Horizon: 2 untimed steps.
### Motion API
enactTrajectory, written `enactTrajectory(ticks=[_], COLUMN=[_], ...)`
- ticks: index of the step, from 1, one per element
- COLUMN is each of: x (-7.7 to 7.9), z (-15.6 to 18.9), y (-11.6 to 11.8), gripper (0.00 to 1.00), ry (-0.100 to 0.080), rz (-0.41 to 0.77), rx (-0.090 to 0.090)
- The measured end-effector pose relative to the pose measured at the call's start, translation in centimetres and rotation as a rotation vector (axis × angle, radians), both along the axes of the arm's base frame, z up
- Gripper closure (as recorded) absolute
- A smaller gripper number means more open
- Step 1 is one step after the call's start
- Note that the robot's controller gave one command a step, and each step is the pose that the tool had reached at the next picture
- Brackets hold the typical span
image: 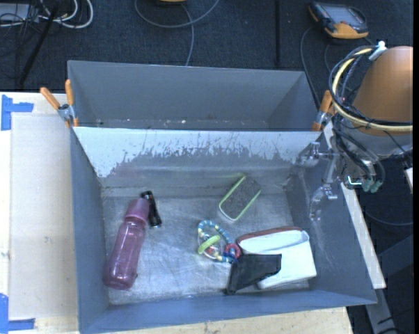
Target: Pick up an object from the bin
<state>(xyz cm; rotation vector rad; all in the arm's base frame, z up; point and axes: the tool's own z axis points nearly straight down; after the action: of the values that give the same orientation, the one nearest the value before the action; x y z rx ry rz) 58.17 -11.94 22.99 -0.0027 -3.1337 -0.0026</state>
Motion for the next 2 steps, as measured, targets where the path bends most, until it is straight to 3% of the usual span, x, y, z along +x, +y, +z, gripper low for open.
enactTrajectory(ticks=[1,2], x=[0.2,-0.4], z=[0.5,-4.3], y=[0.0,-0.2], gripper=[0.00,0.00], ry=[-0.008,-0.014], rz=[0.002,0.045], rx=[-0.001,-0.002])
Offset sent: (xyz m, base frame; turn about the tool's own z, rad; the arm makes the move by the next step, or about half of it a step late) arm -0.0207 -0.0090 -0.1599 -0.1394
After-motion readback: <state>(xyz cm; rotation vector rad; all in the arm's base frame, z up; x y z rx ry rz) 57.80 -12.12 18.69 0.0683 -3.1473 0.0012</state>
